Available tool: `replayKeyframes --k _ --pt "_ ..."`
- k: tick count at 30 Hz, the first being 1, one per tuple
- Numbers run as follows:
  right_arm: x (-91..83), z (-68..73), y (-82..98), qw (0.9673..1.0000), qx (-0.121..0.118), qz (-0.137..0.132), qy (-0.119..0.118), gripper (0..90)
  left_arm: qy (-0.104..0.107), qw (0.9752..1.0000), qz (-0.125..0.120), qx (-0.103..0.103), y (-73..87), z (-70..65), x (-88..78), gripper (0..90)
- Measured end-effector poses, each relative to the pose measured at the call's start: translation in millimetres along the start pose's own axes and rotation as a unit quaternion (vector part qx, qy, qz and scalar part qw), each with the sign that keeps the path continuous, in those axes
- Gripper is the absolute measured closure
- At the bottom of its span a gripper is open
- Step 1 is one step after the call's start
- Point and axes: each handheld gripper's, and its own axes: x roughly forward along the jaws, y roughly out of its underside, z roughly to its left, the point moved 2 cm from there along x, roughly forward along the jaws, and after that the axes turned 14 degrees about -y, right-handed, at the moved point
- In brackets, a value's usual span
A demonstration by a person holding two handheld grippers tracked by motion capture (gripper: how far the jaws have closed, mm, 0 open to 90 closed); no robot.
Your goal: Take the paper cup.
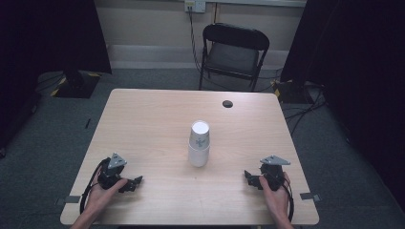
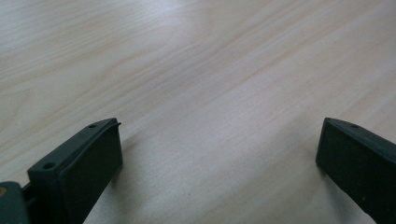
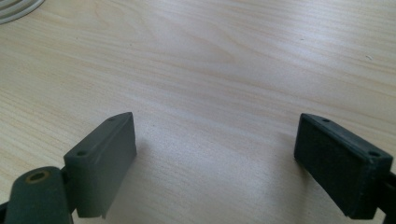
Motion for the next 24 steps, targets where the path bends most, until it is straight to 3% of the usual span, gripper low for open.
replayKeyframes --k 7,9,11,13,15,16,17,18,24 --pt "-0.1 0.2 0.1 1.0000 0.001 0.000 0.001 12.3 -0.004 1.0000 0.002 -0.005 -1.0 -0.1 -0.8 2.3" --pt "-0.1 0.2 0.1 1.0000 0.001 0.000 0.001 12.3 -0.006 1.0000 0.000 -0.005 -2.2 -1.0 -2.4 6.7" --pt "-0.1 0.2 0.1 1.0000 0.001 0.000 0.001 12.3 -0.004 1.0000 -0.004 -0.005 -4.8 -2.5 -4.2 18.4" --pt "-0.1 0.3 0.2 1.0000 0.001 0.000 0.001 12.4 -0.001 1.0000 -0.001 -0.003 -5.9 -3.0 -4.9 16.1" --pt "-0.1 0.3 0.2 1.0000 0.001 0.000 0.002 12.4 0.009 0.9999 -0.011 -0.001 -10.4 -4.4 -11.1 18.6" --pt "-0.1 0.3 0.2 1.0000 0.001 0.000 0.002 12.4 0.018 0.9995 -0.022 -0.015 -12.2 -5.3 -14.3 19.3" --pt "-0.1 0.3 0.2 1.0000 0.001 0.000 0.001 12.4 0.018 0.9995 -0.022 -0.015 -12.2 -5.3 -14.3 19.7" --pt "-0.1 0.4 0.3 1.0000 0.000 0.000 0.001 12.5 0.034 0.9984 -0.032 -0.033 -14.8 -6.3 -19.5 20.6" --pt "-0.2 0.6 0.4 1.0000 0.000 0.000 0.001 12.4 0.042 0.9975 -0.052 -0.024 -21.3 -14.2 -27.9 22.0"
